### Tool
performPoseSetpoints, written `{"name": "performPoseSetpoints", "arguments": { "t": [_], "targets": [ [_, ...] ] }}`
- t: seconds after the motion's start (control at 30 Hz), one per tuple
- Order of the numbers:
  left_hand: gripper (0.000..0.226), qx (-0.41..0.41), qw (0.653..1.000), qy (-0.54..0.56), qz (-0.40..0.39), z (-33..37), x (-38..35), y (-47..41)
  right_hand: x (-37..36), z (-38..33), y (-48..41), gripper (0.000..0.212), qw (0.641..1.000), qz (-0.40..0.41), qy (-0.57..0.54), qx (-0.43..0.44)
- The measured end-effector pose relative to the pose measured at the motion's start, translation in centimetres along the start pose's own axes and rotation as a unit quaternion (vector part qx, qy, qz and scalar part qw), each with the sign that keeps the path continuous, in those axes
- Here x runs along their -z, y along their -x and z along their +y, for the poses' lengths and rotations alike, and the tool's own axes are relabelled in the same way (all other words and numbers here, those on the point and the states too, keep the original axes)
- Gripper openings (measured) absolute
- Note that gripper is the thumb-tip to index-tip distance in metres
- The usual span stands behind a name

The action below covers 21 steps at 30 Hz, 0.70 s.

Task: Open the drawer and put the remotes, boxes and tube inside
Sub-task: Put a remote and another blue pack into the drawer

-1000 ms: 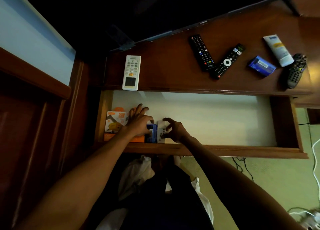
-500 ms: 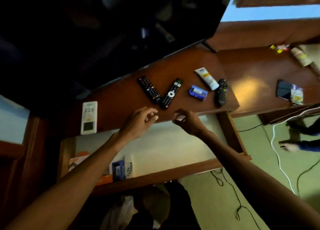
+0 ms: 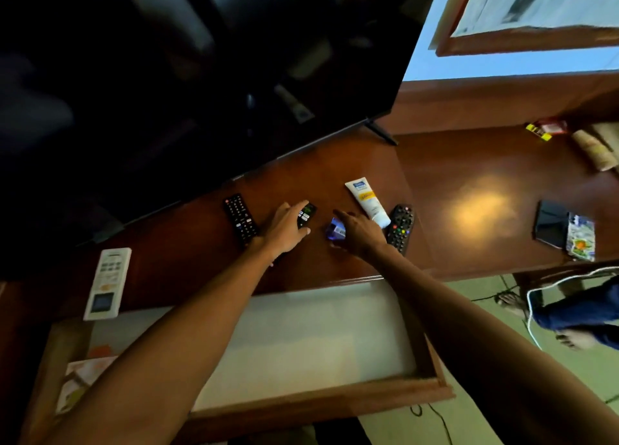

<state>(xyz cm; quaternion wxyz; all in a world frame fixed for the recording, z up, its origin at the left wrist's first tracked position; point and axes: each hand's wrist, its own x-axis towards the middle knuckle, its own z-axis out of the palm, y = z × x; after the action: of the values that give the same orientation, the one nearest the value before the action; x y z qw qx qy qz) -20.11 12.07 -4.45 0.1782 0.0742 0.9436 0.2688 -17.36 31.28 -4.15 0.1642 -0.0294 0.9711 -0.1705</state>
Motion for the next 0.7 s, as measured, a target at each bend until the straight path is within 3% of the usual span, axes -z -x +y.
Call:
{"name": "performPoseSetpoints", "arguments": {
  "t": [0.17, 0.3, 0.47, 0.7],
  "targets": [
    [0.073, 0.021, 0.999, -0.024, -0.005, 0.3, -2.1, -1.1, -0.7, 1.4, 0.0, 0.072, 1.0, 0.002, 0.008, 0.03],
    [0.076, 0.011, 1.0, 0.002, 0.02, 0.0, -1.3, 0.4, -0.8, 1.3, 1.1, 0.075, 0.998, -0.001, -0.056, 0.037],
    [0.08, -0.042, 0.997, 0.046, 0.046, -1.4, 1.5, 6.5, -0.9, -1.1, 4.4, 0.072, 0.99, 0.007, -0.137, 0.045],
    [0.086, -0.038, 0.997, 0.071, 0.017, -8.4, 4.2, 17.4, -5.1, -8.6, 10.5, 0.058, 0.983, 0.011, -0.171, 0.059]
  ]
}}
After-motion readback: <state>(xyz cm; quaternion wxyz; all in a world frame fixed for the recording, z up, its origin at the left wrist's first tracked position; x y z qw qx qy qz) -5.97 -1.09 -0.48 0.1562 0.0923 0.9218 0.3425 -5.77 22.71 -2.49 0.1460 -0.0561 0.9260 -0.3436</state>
